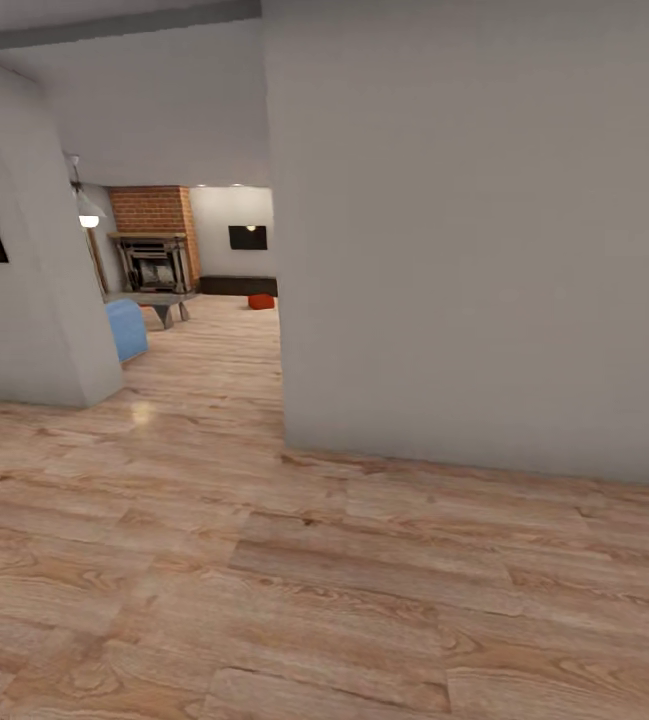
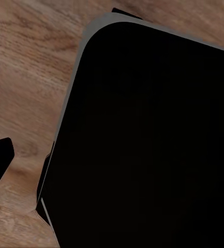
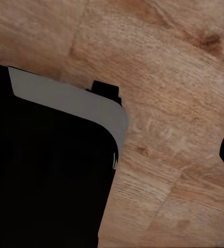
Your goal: Move the two storage containers from the living room to the garage. In the garage, place one container on the floor and stack the other container on top of it (either order is fine).
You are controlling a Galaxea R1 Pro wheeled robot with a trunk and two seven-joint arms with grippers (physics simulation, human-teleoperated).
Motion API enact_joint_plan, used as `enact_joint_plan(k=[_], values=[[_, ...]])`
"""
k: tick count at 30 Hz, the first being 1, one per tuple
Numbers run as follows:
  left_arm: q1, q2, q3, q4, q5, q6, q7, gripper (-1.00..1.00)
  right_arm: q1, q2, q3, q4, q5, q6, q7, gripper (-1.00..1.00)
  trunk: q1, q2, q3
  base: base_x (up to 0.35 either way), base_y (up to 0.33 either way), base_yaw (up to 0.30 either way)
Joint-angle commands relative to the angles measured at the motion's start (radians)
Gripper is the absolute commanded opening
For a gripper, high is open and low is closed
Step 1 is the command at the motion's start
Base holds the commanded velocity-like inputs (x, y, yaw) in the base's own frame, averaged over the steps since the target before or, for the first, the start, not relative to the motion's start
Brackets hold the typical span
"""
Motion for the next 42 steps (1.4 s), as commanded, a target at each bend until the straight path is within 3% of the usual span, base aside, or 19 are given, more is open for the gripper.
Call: enact_joint_plan(k=[1,17,42], values=[[0.000,0.000,0.006,-0.001,0.000,-0.002,0.000,1.00,-0.001,0.000,0.007,0.003,-0.011,-0.006,0.005,1.00,0.001,0.000,-0.001,0.322,0.000,0.273],[0.000,0.001,0.006,-0.001,0.000,0.000,0.000,1.00,-0.001,-0.002,0.006,0.003,-0.017,-0.008,0.005,1.00,0.001,0.000,-0.001,0.322,0.000,0.248],[0.000,0.000,0.006,-0.001,0.000,-0.002,0.000,1.00,-0.001,-0.001,0.008,0.003,-0.009,-0.007,-0.006,1.00,0.001,0.000,-0.001,0.322,0.000,0.009]])
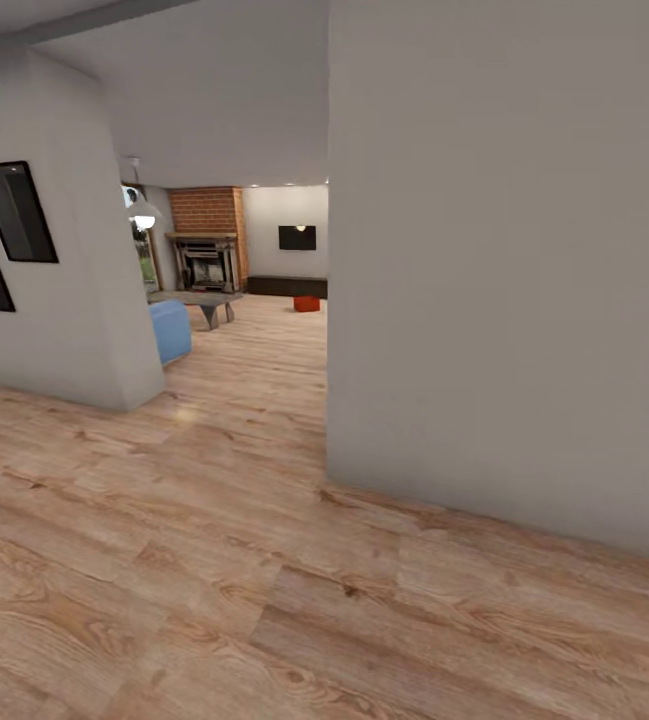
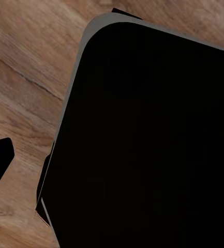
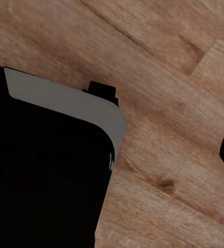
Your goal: Move the two storage containers from the living room to the garage. In the garage, place one container on the floor and stack the other container on top of it (either order is fine).
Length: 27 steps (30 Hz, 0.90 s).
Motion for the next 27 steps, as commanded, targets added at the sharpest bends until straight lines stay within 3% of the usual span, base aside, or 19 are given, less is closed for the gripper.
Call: enact_joint_plan(k=[1,8,27], values=[[0.000,0.000,0.006,0.000,0.000,-0.002,0.000,1.00,-0.001,0.000,0.007,0.003,-0.010,-0.005,0.005,1.00,0.001,0.000,-0.001,0.322,0.000,0.000],[0.000,0.000,0.006,-0.001,-0.001,-0.003,0.000,1.00,-0.001,-0.002,0.009,0.003,-0.008,-0.006,0.005,1.00,0.001,0.000,-0.001,0.322,0.000,0.126],[0.000,0.000,0.005,0.000,0.000,-0.002,0.000,1.00,-0.001,-0.003,0.008,0.003,-0.008,-0.009,0.005,1.00,0.001,0.000,-0.001,0.322,0.000,0.283]])
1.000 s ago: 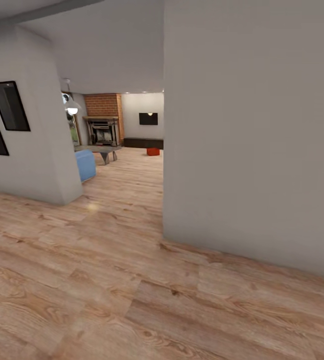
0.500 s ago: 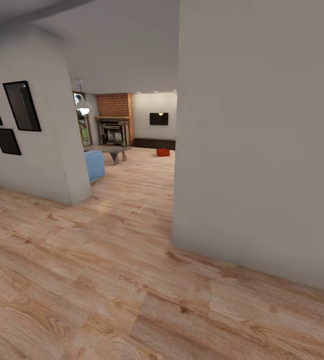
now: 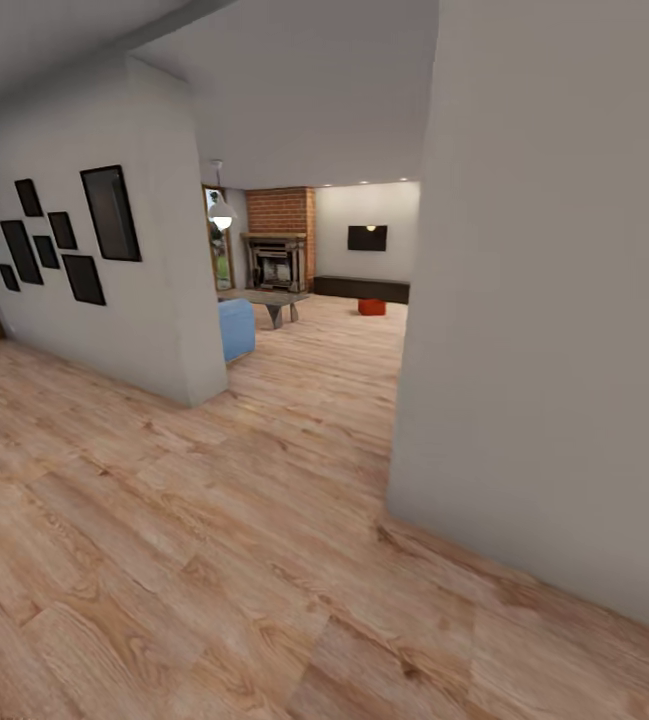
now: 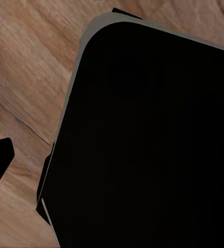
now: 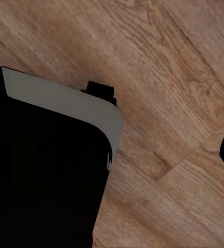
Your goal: Move the two storage containers from the living room to the garage. In the garage, place one container on the floor and stack the other container on top of it (either order is fine).
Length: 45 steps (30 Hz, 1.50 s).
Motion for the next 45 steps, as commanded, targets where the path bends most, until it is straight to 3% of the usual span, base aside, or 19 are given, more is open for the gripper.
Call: enact_joint_plan(k=[1,18,21,25,30,45], values=[[0.000,0.000,0.006,-0.001,0.000,-0.001,0.000,1.00,-0.001,0.000,0.007,0.003,-0.010,-0.006,0.005,1.00,0.001,0.000,-0.001,0.322,0.000,0.299],[0.000,0.000,0.007,0.000,0.000,-0.004,0.000,1.00,-0.001,0.006,0.001,0.004,-0.032,-0.003,0.006,1.00,0.001,0.000,-0.001,0.323,0.000,0.300],[0.000,-0.001,0.007,0.000,0.000,-0.005,0.000,1.00,-0.001,0.006,0.000,0.005,-0.070,-0.021,0.006,1.00,0.001,0.000,-0.001,0.323,0.000,0.297],[0.000,-0.001,0.007,0.000,-0.001,-0.005,0.000,1.00,-0.001,0.003,0.000,0.005,-0.162,-0.087,0.005,1.00,0.001,0.000,-0.001,0.323,0.000,0.296],[0.000,-0.001,0.007,-0.001,-0.001,-0.005,0.000,1.00,-0.001,0.002,0.000,0.005,-0.222,-0.118,0.005,1.00,0.001,0.000,-0.001,0.323,0.000,0.296],[0.000,0.000,0.005,-0.025,-0.005,0.007,0.000,1.00,0.003,0.000,0.003,0.005,-0.231,-0.119,0.005,1.00,0.001,0.000,-0.001,0.323,0.000,0.198]])
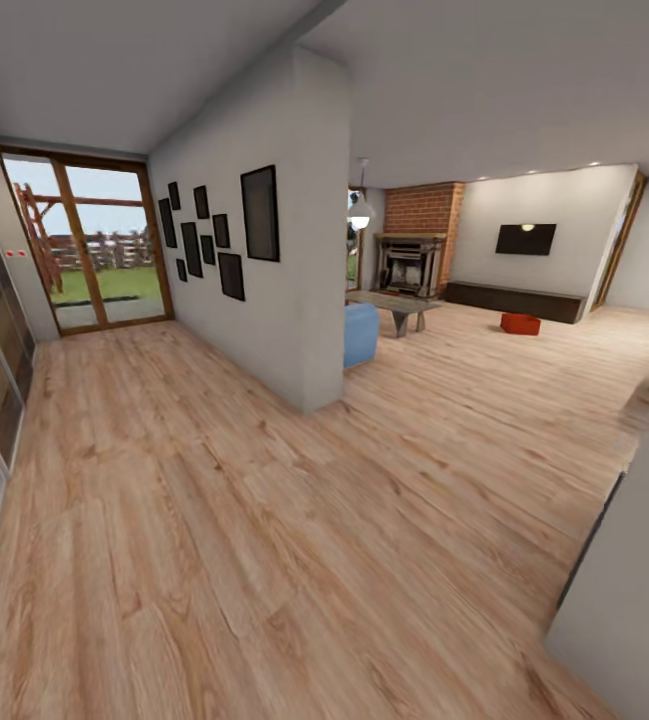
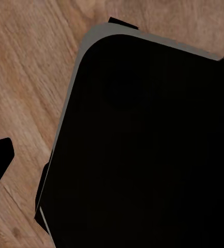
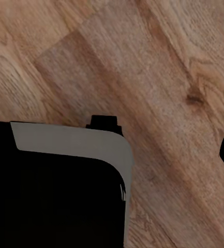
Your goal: Move the two storage containers from the living room to the garage. In the garage, place one container on the floor and stack the other container on top of it (either order is fine).
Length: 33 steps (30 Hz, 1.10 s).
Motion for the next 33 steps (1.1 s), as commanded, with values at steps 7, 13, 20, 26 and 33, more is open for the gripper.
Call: enact_joint_plan(k=[7,13,20,26,33], values=[[0.000,0.003,0.006,-0.072,-0.003,0.015,0.000,1.00,-0.001,0.002,0.012,0.003,-0.008,-0.005,0.005,1.00,0.001,0.000,-0.001,0.323,0.000,0.005],[0.000,0.004,0.005,-0.098,-0.003,0.031,0.000,1.00,-0.001,0.000,0.013,0.003,-0.007,-0.004,0.005,1.00,0.001,0.000,-0.001,0.323,0.000,0.000],[0.000,0.002,0.004,-0.096,-0.002,0.030,0.000,1.00,-0.001,0.001,0.013,0.003,-0.007,-0.002,0.005,1.00,0.001,0.000,-0.001,0.322,0.000,0.000],[0.000,0.001,0.006,-0.093,-0.002,0.027,0.002,1.00,-0.001,-0.001,0.013,0.003,-0.009,-0.003,0.004,1.00,0.001,0.000,-0.001,0.322,0.000,-0.021],[0.000,0.001,0.006,-0.099,-0.003,0.024,0.054,1.00,-0.001,-0.001,0.013,0.002,-0.009,-0.002,0.003,1.00,0.001,0.000,0.001,0.322,0.000,-0.237]])
